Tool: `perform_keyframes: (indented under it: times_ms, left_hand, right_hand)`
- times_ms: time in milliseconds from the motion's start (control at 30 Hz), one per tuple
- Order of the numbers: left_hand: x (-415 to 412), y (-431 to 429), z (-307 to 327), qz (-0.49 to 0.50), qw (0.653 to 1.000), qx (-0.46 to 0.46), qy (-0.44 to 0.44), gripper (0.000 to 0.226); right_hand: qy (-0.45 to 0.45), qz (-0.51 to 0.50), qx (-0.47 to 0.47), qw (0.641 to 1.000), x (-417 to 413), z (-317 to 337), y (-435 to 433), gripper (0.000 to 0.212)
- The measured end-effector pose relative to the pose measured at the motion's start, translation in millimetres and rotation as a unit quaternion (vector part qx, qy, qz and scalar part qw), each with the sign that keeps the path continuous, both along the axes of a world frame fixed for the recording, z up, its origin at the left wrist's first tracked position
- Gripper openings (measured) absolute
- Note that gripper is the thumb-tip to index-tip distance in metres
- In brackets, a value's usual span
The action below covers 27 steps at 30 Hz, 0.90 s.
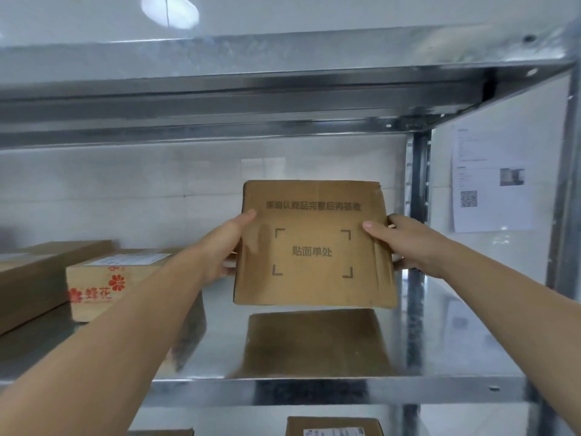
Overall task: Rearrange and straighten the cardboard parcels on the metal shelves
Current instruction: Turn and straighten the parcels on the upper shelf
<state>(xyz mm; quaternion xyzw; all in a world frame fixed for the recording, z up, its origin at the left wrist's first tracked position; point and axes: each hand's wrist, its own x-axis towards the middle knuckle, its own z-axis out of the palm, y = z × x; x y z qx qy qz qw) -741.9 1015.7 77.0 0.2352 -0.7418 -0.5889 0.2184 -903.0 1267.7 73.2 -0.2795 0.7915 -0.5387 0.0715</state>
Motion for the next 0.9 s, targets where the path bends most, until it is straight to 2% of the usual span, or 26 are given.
perform_keyframes:
  times_ms: [167, 333, 533, 667, 900]
  left_hand:
    - [11, -12, 2, 0.003, 0.999, 0.047, -0.022, 0.082]
    - [24, -25, 14, -0.019, 0.995, 0.047, -0.084, 0.096]
    - [26, -33, 38, -0.021, 0.986, -0.027, -0.162, 0.093]
    - [24, -32, 52, -0.021, 0.98, -0.066, -0.187, 0.082]
    - [13, -34, 58, -0.022, 0.974, -0.105, -0.201, 0.068]
  right_hand:
    - [-0.056, -0.025, -0.056, 0.997, 5, 6, -3, 0.06]
    - [-0.076, -0.085, -0.051, 0.992, 2, 25, 2, 0.078]
    - [-0.049, -0.077, 0.082, 0.992, 11, 51, 6, 0.09]
    - [-0.031, -0.05, 0.148, 0.987, 14, 63, 7, 0.072]
    - [-0.011, -0.028, 0.202, 0.979, 8, 70, 1, 0.051]
